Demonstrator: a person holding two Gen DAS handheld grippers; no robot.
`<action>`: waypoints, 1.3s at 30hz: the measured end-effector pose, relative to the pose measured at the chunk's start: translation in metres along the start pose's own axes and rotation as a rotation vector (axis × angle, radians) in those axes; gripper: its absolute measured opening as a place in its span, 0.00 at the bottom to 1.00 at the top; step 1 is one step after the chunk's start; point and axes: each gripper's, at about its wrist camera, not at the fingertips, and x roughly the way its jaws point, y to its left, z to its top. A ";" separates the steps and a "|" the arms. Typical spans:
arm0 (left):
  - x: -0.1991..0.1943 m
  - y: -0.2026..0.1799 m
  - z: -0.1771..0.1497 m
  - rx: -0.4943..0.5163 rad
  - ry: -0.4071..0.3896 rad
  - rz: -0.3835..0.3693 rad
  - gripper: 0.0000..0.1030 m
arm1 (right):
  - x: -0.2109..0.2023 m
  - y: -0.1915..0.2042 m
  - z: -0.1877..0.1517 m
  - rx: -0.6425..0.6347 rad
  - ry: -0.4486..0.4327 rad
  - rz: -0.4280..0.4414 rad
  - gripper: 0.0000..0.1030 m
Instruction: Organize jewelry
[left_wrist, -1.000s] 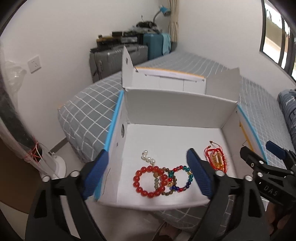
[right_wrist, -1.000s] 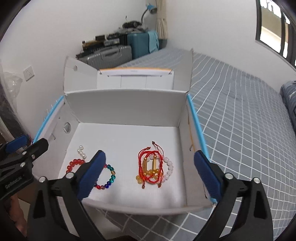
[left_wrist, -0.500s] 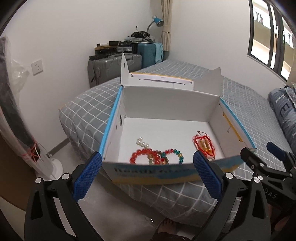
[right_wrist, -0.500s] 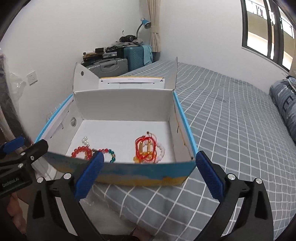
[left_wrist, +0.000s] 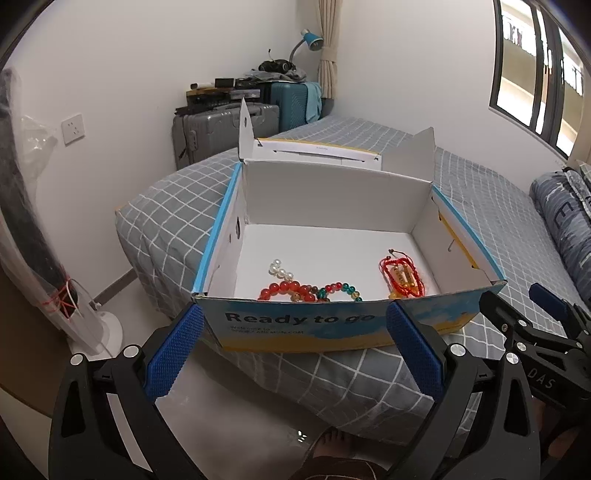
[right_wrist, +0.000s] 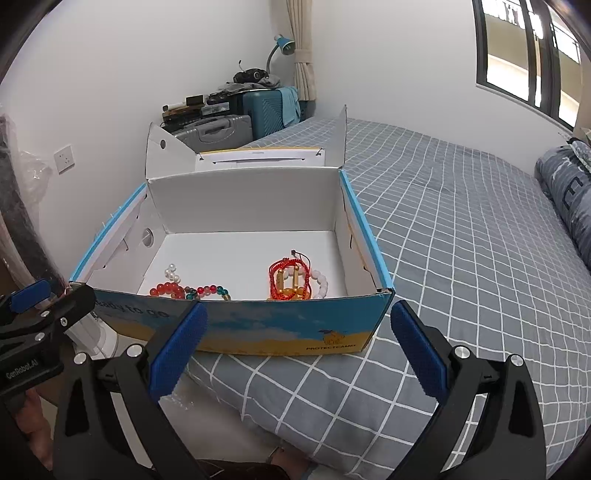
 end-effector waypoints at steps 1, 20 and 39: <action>0.001 0.000 0.000 0.003 0.003 -0.004 0.94 | 0.000 0.000 -0.001 0.001 0.002 0.000 0.93; 0.006 -0.004 -0.001 0.024 0.009 0.028 0.94 | 0.001 0.000 0.000 -0.006 0.015 -0.010 0.93; 0.006 -0.010 -0.002 0.046 0.017 0.022 0.94 | 0.002 -0.001 0.002 -0.015 0.013 -0.013 0.93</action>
